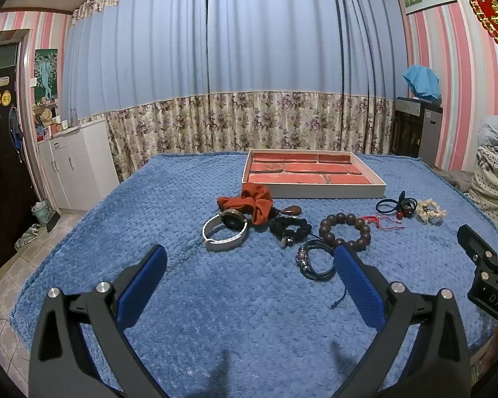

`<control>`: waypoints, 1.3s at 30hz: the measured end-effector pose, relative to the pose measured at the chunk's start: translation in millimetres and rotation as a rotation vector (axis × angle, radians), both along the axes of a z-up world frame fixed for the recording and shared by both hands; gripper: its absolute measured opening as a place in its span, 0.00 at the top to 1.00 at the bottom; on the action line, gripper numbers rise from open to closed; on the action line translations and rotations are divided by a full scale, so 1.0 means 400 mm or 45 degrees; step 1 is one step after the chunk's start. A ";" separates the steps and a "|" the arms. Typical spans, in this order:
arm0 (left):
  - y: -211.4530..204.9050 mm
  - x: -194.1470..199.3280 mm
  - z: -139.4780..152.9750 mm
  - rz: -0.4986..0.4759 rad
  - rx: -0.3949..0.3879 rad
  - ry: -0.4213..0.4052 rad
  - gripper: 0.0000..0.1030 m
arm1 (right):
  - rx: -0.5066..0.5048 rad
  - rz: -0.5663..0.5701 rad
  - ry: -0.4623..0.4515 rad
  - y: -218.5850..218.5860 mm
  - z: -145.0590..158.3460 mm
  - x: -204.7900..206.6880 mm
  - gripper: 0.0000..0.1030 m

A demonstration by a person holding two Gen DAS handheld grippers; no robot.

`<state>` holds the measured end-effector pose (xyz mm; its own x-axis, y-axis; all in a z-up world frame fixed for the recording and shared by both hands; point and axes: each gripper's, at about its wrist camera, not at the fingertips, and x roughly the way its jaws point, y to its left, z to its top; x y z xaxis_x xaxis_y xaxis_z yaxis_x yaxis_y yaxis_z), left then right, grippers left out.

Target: Organize jewelry

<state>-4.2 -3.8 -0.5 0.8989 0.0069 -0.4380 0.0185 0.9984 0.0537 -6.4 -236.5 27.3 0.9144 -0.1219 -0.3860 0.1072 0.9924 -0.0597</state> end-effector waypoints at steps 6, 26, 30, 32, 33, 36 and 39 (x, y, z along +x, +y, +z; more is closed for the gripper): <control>0.012 0.000 0.005 0.003 -0.004 0.000 0.04 | 0.003 0.001 0.001 -0.002 -0.002 0.001 0.04; 0.007 -0.001 0.004 -0.001 -0.011 0.002 0.04 | 0.005 0.000 -0.003 -0.003 -0.004 -0.002 0.04; 0.006 0.000 0.005 -0.001 -0.012 0.003 0.04 | 0.006 -0.001 -0.006 -0.002 0.004 0.001 0.04; 0.005 -0.001 0.005 -0.003 -0.012 0.003 0.04 | 0.006 -0.001 -0.007 -0.002 0.010 0.000 0.04; 0.006 0.000 0.005 -0.001 -0.012 0.003 0.04 | 0.006 -0.002 -0.007 -0.003 0.012 0.000 0.04; 0.006 0.000 0.006 -0.003 -0.012 0.004 0.04 | 0.006 -0.001 -0.009 -0.004 0.014 0.000 0.04; 0.004 0.000 0.008 -0.004 -0.012 0.003 0.04 | 0.007 -0.001 -0.007 0.000 0.012 0.001 0.04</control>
<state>-4.1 -2.4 2.7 0.8980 -0.0003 -0.4400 0.0219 0.9988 0.0439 -6.0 -236.7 32.3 0.9165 -0.1203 -0.3815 0.1080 0.9927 -0.0536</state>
